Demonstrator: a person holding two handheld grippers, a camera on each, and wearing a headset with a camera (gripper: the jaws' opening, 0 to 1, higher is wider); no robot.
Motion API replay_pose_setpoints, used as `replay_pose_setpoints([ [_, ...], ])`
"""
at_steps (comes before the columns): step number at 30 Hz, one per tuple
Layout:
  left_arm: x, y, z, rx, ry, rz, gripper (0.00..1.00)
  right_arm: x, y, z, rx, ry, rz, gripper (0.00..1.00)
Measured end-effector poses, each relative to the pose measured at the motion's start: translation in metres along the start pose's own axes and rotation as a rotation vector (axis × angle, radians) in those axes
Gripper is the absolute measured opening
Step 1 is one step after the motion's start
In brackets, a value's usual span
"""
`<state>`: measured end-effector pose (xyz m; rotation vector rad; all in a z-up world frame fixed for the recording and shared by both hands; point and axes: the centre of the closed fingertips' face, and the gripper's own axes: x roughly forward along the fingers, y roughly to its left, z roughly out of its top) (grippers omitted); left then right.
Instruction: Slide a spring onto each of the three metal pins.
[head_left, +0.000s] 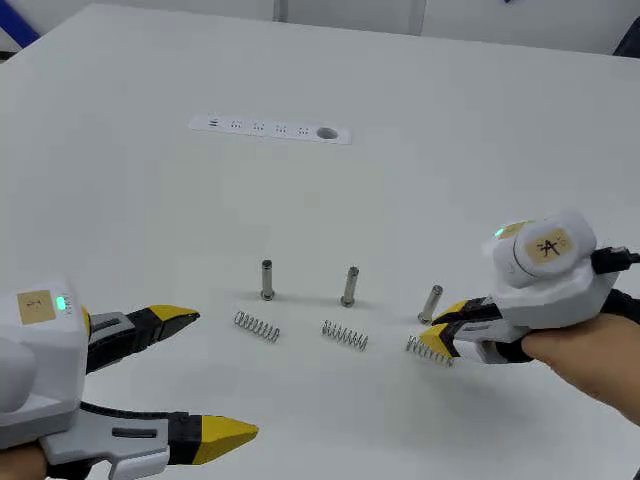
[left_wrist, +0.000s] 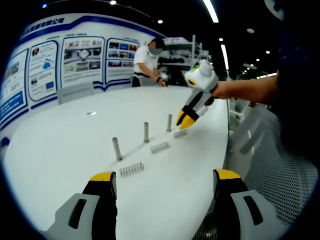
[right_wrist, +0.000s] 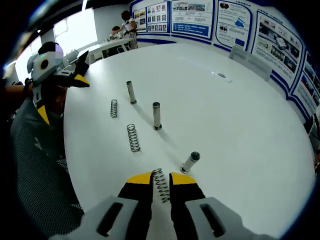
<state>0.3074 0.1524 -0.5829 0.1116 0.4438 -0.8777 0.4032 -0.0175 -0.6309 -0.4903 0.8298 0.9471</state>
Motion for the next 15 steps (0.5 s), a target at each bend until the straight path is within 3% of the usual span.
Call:
replay_pose_setpoints([
  [3, -0.001, 0.001, 0.0, -0.002, -0.002, 0.006, 0.8, 0.003, 0.006, 0.0, -0.084, 0.05, 0.044, 0.14],
  [8, -0.001, 0.002, 0.001, -0.002, -0.004, 0.013, 0.8, 0.011, 0.009, -0.002, -0.192, 0.127, 0.073, 0.14],
  [15, -0.002, 0.004, 0.001, -0.006, -0.007, 0.021, 0.8, 0.02, 0.009, -0.004, -0.277, 0.198, 0.097, 0.14],
])
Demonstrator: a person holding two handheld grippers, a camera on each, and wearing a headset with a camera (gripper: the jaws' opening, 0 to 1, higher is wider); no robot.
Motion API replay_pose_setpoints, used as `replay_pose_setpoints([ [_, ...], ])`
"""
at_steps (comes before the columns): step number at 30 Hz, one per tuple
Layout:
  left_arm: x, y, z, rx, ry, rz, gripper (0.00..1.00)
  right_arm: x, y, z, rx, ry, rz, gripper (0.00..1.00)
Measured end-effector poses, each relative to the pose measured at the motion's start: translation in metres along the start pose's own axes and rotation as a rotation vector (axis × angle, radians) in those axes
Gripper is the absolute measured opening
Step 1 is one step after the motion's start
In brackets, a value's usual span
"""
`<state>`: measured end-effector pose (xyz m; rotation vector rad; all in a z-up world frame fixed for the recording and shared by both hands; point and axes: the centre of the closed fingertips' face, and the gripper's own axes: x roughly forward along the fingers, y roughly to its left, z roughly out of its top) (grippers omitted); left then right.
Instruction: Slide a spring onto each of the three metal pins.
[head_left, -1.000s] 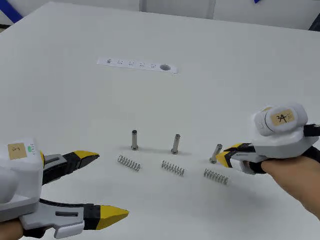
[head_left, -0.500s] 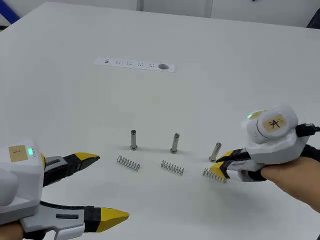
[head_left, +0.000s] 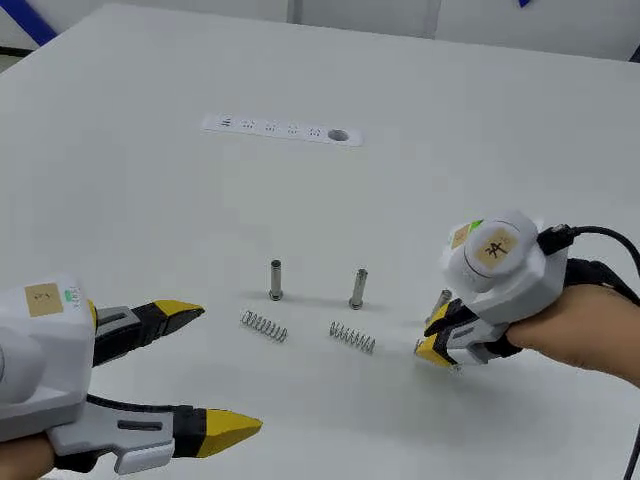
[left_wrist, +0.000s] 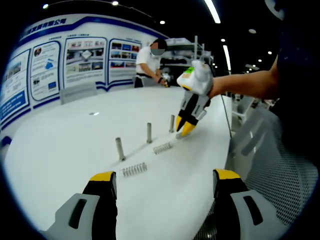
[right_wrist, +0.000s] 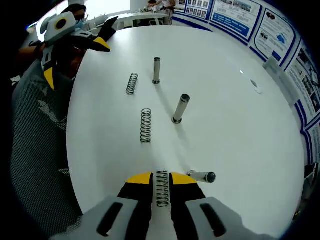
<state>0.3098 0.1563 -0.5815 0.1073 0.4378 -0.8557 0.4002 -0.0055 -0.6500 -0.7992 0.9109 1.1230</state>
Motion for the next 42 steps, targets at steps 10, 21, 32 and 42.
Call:
replay_pose_setpoints([
  [10, 0.0, 0.001, 0.0, -0.003, -0.002, 0.005, 0.8, 0.012, 0.002, -0.007, -0.056, 0.091, 0.064, 0.14],
  [21, 0.0, 0.002, 0.001, -0.004, -0.008, 0.001, 0.8, 0.014, 0.002, -0.009, -0.044, 0.127, 0.113, 0.12],
  [32, 0.001, 0.0, 0.0, 0.001, -0.006, -0.009, 0.8, 0.005, 0.0, -0.004, 0.003, 0.051, 0.065, 0.12],
  [42, 0.002, -0.003, -0.001, 0.009, 0.006, -0.019, 0.8, -0.016, -0.003, 0.004, 0.087, -0.087, 0.005, 0.12],
])
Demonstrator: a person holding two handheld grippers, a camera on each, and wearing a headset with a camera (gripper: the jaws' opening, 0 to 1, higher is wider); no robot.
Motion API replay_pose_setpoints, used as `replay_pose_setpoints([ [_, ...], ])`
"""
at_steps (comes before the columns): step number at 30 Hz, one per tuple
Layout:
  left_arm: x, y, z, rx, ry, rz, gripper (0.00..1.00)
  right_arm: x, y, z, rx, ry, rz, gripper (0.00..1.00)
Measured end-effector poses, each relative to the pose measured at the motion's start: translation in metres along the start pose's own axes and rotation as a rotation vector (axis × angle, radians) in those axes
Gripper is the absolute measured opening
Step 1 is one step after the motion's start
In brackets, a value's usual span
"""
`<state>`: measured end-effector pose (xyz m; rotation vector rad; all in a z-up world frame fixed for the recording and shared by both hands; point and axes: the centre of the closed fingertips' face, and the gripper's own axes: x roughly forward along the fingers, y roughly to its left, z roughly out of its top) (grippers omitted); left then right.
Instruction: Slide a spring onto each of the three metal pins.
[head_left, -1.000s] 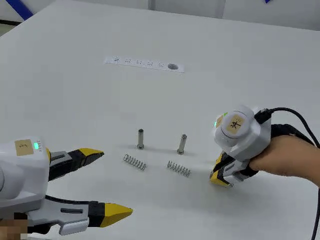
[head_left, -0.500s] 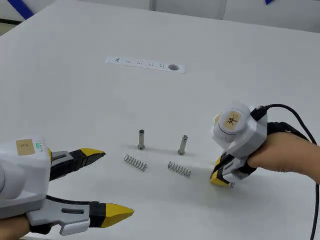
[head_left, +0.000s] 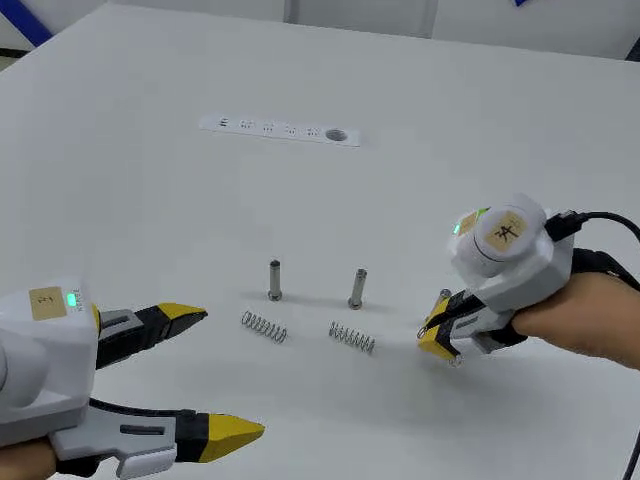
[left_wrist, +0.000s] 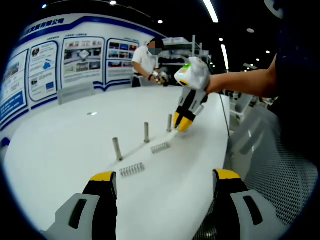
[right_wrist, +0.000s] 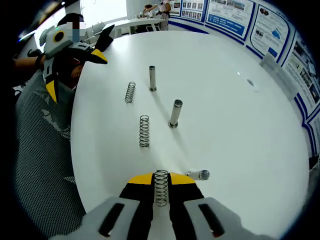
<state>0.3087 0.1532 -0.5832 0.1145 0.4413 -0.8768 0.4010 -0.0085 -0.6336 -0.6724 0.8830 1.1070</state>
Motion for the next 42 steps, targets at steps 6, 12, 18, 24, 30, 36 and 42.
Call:
replay_pose_setpoints([
  [6, 0.001, -0.001, -0.001, 0.003, 0.009, -0.004, 0.8, -0.012, -0.002, 0.006, 0.062, -0.102, -0.035, 0.12],
  [12, 0.001, -0.001, -0.002, 0.004, 0.016, -0.004, 0.8, -0.02, -0.004, 0.008, 0.108, -0.17, -0.052, 0.12],
  [18, 0.0, -0.001, -0.003, 0.003, 0.019, 0.0, 0.8, -0.027, -0.005, 0.009, 0.149, -0.222, -0.065, 0.12],
  [24, 0.0, -0.001, -0.004, 0.006, 0.027, 0.001, 0.8, -0.037, -0.008, 0.013, 0.177, -0.279, -0.083, 0.12],
  [30, 0.0, 0.0, -0.005, 0.002, 0.026, 0.007, 0.8, -0.055, -0.016, 0.027, 0.225, -0.409, -0.097, 0.12],
  [36, -0.001, 0.001, -0.005, 0.001, 0.024, 0.01, 0.8, -0.072, -0.027, 0.042, 0.198, -0.52, -0.153, 0.12],
  [42, -0.001, 0.002, -0.004, -0.005, 0.016, 0.014, 0.81, -0.075, -0.039, 0.046, 0.211, -0.59, -0.19, 0.11],
])
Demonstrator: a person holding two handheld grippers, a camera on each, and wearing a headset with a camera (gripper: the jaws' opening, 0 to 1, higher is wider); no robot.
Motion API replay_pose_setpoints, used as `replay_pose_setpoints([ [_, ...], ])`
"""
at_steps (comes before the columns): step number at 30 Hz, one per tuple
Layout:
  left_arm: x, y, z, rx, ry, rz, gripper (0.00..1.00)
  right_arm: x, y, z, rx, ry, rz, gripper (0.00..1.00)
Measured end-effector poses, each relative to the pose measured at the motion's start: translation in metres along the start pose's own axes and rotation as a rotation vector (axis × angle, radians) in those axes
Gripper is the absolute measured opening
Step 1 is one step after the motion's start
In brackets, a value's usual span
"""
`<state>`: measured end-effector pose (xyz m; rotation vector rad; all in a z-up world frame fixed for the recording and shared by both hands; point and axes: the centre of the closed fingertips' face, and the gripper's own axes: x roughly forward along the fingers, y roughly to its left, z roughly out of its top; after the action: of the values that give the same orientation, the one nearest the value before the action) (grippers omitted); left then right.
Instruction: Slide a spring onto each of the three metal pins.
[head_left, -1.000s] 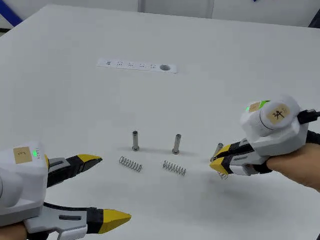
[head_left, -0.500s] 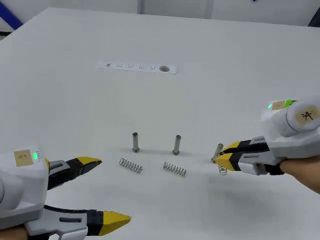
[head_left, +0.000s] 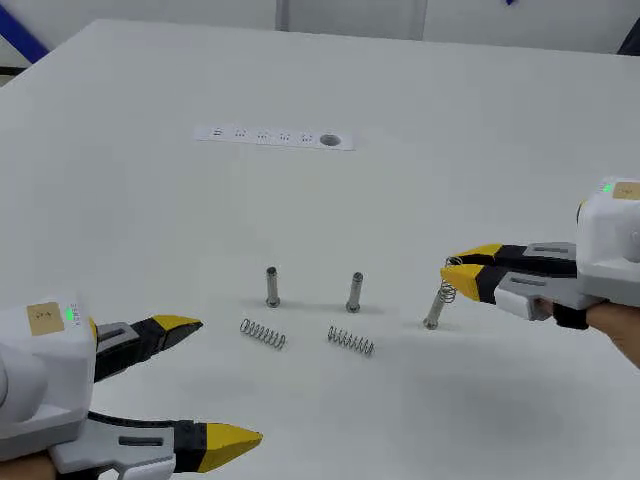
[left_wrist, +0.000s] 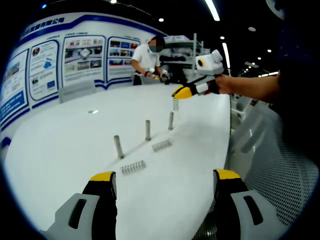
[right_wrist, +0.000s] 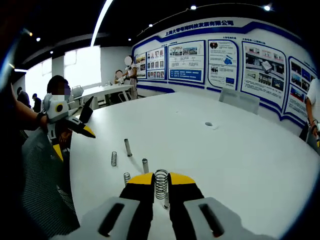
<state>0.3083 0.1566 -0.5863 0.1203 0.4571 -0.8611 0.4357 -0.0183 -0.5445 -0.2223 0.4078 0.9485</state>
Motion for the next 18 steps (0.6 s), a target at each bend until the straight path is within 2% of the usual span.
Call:
replay_pose_setpoints([
  [6, -0.0003, 0.0012, 0.001, -0.005, -0.007, 0.004, 0.81, 0.0018, -0.0075, 0.001, 0.003, -0.031, -0.027, 0.11],
  [18, -0.0008, 0.0031, 0.0046, -0.014, -0.028, 0.01, 0.82, 0.0085, -0.0112, -0.0063, 0.043, -0.046, -0.02, 0.11],
])
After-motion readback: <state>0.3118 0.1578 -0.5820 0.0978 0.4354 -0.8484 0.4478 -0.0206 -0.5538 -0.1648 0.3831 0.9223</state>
